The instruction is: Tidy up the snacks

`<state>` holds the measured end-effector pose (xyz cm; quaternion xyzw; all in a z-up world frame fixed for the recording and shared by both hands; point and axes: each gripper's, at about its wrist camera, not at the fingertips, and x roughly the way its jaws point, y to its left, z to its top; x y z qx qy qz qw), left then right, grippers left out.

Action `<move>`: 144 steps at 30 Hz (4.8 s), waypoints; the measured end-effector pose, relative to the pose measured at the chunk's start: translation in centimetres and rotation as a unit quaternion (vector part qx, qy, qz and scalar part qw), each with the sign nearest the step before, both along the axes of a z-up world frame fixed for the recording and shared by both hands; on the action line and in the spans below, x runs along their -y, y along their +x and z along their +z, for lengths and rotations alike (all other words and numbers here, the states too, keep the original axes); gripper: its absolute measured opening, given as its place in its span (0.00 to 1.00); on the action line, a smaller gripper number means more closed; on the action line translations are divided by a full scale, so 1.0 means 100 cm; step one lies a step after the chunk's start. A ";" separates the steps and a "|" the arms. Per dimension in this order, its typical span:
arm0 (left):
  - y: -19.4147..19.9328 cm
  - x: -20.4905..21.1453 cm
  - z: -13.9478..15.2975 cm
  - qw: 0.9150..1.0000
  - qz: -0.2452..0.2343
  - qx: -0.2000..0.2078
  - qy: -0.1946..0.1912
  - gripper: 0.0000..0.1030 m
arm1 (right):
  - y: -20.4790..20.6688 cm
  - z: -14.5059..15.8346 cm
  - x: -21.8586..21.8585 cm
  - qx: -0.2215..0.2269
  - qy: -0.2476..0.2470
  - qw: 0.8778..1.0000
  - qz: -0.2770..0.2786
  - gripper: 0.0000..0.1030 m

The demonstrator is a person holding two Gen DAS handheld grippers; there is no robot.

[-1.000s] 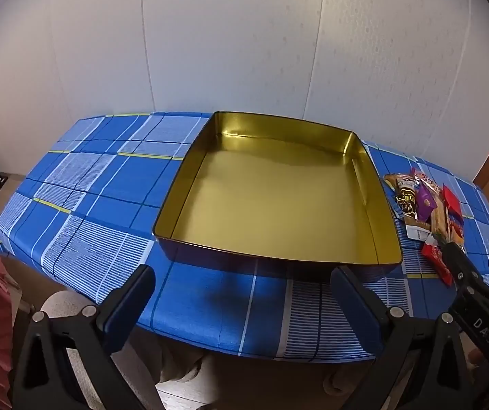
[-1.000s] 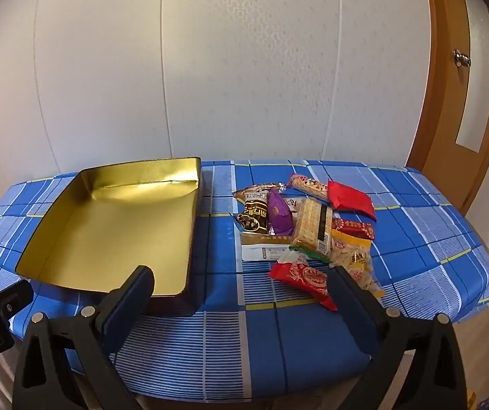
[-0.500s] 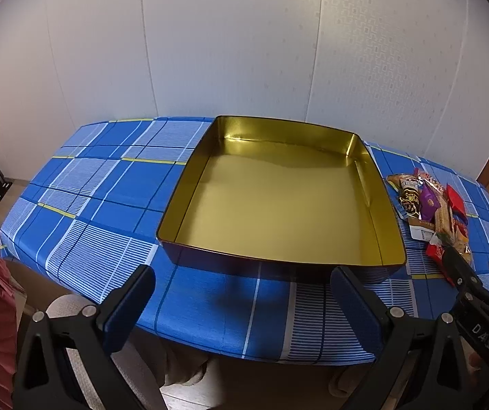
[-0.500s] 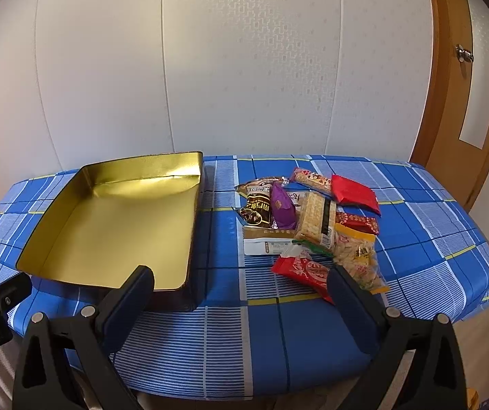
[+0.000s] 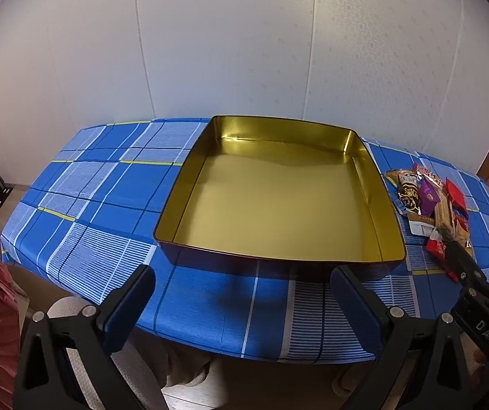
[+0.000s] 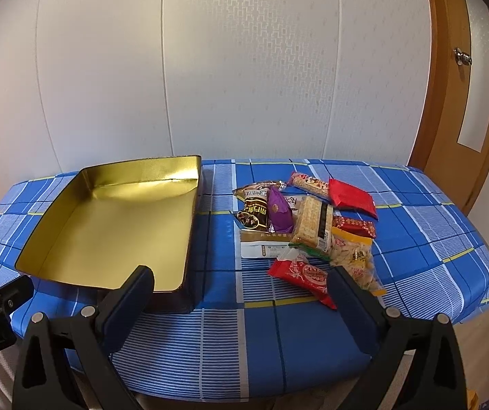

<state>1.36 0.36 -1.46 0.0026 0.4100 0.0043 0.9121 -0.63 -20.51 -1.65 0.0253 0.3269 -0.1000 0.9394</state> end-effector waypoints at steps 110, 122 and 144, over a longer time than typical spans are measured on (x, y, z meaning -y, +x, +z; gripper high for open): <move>0.052 0.280 -0.081 0.939 -0.336 -0.071 0.001 0.16 | 0.003 -0.080 0.234 0.002 0.125 0.985 -0.120 0.30; 0.041 0.241 -0.082 0.928 -0.360 -0.086 -0.047 0.29 | 0.007 -0.080 0.225 0.005 0.116 0.987 -0.106 0.27; 0.010 0.213 -0.078 0.946 -0.320 -0.041 0.003 0.60 | 0.010 -0.086 0.233 -0.008 0.160 0.982 -0.103 0.27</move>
